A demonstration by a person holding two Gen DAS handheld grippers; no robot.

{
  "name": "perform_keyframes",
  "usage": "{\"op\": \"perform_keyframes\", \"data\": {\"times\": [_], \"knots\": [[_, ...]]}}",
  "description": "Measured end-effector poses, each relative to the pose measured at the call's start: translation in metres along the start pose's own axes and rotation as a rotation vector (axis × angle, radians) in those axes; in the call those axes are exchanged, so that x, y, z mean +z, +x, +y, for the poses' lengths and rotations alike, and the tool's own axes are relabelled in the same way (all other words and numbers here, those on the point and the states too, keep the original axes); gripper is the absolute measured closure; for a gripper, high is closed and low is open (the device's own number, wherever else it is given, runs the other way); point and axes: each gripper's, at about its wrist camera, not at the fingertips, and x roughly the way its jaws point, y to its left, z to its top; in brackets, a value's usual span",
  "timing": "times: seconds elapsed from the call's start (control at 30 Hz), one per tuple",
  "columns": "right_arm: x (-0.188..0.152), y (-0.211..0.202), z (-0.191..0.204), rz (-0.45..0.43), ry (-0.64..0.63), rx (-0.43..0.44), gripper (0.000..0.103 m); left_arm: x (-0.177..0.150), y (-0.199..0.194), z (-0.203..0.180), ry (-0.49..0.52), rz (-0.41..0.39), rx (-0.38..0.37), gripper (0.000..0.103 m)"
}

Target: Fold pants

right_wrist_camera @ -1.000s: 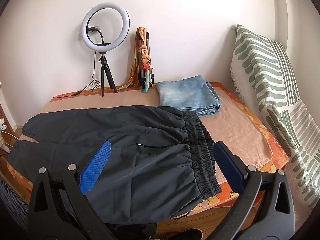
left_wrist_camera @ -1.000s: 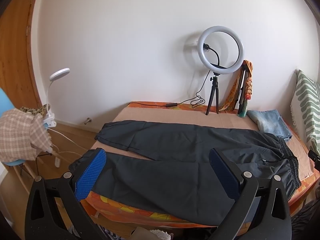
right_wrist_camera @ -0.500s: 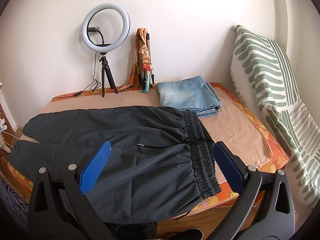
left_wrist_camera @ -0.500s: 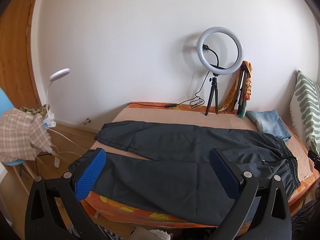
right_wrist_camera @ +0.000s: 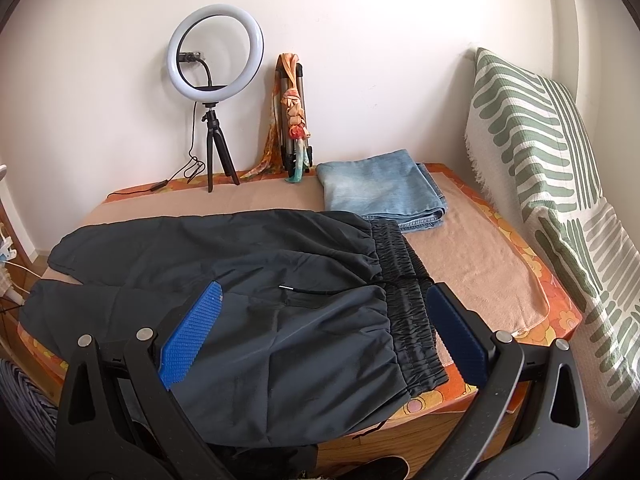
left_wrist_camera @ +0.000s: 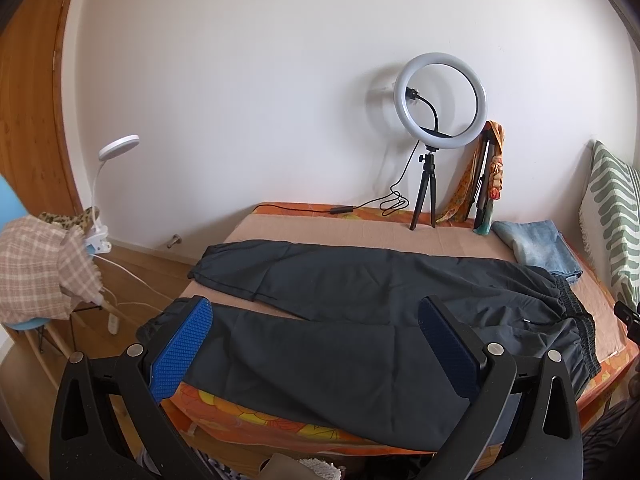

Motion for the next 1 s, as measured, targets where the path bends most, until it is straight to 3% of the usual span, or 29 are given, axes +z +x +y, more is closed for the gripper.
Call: {"op": "perform_keyframes", "data": {"times": [0.77, 1.0], "knots": [[-0.003, 0.005, 0.007, -0.002, -0.013, 0.011, 0.000, -0.002, 0.005, 0.001, -0.001, 0.009, 0.001, 0.001], [0.000, 0.008, 0.025, -0.015, -0.067, 0.051, 0.000, -0.003, 0.011, 0.020, 0.002, 0.018, 0.028, 0.001]]}}
